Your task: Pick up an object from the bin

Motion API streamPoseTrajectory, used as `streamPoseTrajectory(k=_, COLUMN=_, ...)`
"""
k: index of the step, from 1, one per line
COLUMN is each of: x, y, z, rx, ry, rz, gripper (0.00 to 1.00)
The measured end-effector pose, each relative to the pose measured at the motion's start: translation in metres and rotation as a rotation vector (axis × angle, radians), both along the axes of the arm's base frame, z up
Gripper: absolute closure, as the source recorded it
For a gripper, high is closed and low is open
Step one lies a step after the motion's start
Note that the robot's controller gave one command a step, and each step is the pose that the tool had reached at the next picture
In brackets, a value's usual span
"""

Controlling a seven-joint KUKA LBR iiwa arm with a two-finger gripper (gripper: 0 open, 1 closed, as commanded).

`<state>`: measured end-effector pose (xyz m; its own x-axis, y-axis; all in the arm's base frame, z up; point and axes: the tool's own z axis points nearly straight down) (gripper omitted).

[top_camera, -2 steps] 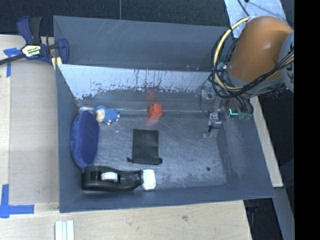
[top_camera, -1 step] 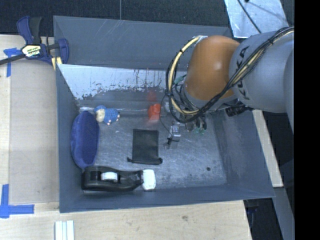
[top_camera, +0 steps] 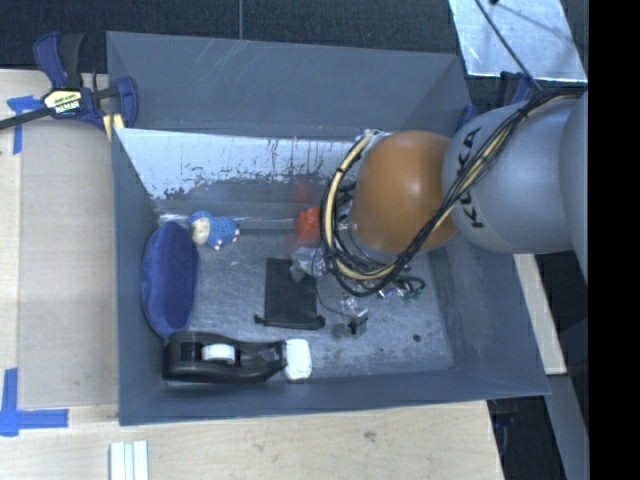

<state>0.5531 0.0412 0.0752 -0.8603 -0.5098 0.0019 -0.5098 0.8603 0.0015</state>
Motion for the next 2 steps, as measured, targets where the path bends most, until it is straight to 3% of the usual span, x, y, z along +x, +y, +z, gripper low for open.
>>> streamPoseTrajectory(k=1, x=0.001, y=0.0, z=0.002, rx=0.001, ry=-0.004, rz=-0.002, gripper=1.0)
streamPoseTrajectory(k=2, x=0.019, y=-0.011, z=-0.005, rx=0.002, ry=-0.007, rz=0.011, gripper=1.0)
